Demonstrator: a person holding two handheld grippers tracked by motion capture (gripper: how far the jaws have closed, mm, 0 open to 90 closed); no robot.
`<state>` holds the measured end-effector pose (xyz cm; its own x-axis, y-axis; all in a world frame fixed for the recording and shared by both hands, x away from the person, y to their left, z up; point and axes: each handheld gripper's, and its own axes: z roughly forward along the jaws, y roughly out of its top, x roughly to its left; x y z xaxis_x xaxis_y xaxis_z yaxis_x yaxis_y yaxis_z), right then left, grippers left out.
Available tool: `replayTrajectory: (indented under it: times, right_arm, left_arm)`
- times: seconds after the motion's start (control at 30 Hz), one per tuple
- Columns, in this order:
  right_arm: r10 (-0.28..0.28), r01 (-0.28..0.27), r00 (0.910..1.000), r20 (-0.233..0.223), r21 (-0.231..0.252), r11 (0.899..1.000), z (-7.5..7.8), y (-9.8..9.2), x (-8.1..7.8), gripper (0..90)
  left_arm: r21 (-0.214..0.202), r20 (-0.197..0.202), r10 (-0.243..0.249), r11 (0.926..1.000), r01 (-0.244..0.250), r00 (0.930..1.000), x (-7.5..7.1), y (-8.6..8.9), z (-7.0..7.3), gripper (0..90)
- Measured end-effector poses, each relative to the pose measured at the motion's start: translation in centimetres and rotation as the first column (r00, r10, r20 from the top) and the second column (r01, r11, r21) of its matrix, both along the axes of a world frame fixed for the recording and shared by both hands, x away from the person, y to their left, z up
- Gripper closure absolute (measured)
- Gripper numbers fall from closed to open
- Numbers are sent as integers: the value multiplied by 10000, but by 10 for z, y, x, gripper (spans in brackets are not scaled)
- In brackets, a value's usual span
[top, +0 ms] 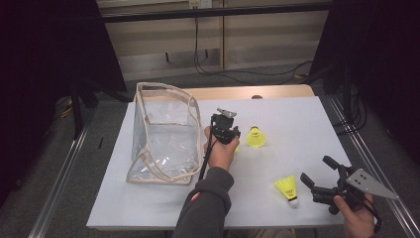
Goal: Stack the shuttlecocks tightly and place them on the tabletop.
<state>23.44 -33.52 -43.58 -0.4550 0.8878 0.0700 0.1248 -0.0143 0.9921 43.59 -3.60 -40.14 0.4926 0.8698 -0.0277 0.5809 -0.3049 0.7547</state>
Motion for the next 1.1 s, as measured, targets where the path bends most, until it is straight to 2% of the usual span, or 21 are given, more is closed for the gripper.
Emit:
replayTrajectory:
  times: [0.4, 0.53, 0.77, 1.1]
  right_arm:
    - [-43, 43, 10000, 75, -5, 10000, 1, -1, 0, 27]
    - [-54, 54, 10000, 76, -17, 10000, 1, -1, 0, 27]
    - [-52, 52, 10000, 71, 18, 10000, 1, -1, 0, 27]
    - [-79, 79, 10000, 51, 29, 10000, 1, -1, 0, 27]
  left_arm:
    - [342, -286, -235, 9991, 244, 9993, 0, -1, -3, 688]
    - [242, -332, -287, 9993, 295, 9990, -1, -1, -4, 734]
    - [326, -418, -443, 9984, 457, 9981, -2, -1, -5, 790]
    - [250, -433, -468, 9985, 480, 9980, -2, 0, -4, 785]
